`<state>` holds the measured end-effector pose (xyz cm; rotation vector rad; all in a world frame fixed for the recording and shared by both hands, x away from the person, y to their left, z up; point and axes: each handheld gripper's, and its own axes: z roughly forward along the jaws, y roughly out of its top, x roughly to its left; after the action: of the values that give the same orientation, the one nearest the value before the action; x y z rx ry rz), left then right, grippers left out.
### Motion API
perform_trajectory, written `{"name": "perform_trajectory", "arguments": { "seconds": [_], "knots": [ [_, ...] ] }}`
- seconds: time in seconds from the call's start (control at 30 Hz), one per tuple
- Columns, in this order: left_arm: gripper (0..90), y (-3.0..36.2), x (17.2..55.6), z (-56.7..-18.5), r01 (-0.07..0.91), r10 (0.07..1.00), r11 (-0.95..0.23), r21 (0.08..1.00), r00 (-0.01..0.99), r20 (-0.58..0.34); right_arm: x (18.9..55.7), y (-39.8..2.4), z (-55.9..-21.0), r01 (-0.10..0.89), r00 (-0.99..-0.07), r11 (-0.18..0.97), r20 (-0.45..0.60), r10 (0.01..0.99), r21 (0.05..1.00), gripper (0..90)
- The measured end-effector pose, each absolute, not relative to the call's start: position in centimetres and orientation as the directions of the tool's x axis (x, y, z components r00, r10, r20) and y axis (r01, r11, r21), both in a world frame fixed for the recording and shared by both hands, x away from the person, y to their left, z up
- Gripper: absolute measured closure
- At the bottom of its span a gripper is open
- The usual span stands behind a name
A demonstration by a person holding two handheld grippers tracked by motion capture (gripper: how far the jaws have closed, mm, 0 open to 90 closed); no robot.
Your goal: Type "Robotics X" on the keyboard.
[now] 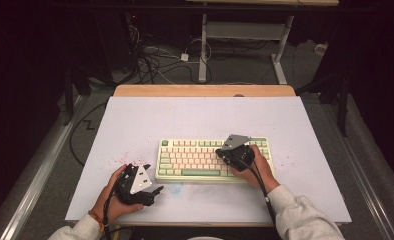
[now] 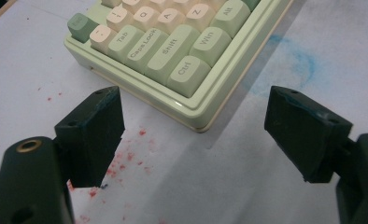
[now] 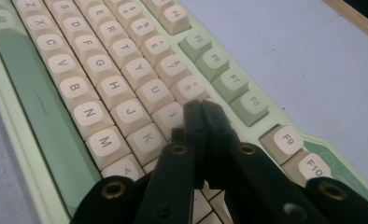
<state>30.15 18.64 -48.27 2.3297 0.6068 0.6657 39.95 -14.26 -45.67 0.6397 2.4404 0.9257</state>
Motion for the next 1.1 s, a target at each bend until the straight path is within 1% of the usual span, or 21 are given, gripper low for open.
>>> {"name": "perform_trajectory", "arguments": {
  "seconds": [0.07, 0.17, 0.27, 0.5, 0.8, 1.0, 1.1],
  "knots": [
    [18.9, 18.7, 30.2, -48.2, 0.241, 0.565, -0.693, 0.68, 0.766, 0.305, 39.9, -14.1, -45.9, 0.263, -0.8, 0.687, -0.245, 0.548, 0.677, 90.0],
    [18.9, 18.7, 30.2, -48.2, 0.241, 0.568, -0.688, 0.684, 0.766, 0.301, 39.8, -14.0, -45.8, 0.257, -0.801, 0.693, -0.253, 0.542, 0.674, 90.0],
    [18.9, 18.8, 30.2, -48.2, 0.246, 0.572, -0.687, 0.684, 0.763, 0.3, 39.6, -14.3, -45.4, 0.254, -0.793, 0.661, -0.239, 0.561, 0.706, 90.0],
    [18.9, 18.8, 30.2, -48.3, 0.252, 0.577, -0.689, 0.68, 0.758, 0.303, 39.1, -15.4, -44.3, 0.251, -0.773, 0.612, -0.225, 0.593, 0.75, 88.2],
    [18.9, 18.9, 30.2, -48.2, 0.251, 0.579, -0.689, 0.68, 0.754, 0.309, 37.5, -17.2, -43.1, 0.207, -0.748, 0.566, -0.244, 0.617, 0.798, 75.0],
    [18.9, 18.9, 30.2, -48.2, 0.252, 0.582, -0.687, 0.682, 0.753, 0.307, 36.1, -18.6, -42.3, 0.177, -0.731, 0.53, -0.25, 0.635, 0.829, 59.8],
    [18.9, 18.9, 30.1, -48.1, 0.253, 0.584, -0.685, 0.683, 0.751, 0.308, 35.4, -19.4, -42.2, 0.168, -0.727, 0.513, -0.245, 0.641, 0.842, 50.3]
  ]
}}
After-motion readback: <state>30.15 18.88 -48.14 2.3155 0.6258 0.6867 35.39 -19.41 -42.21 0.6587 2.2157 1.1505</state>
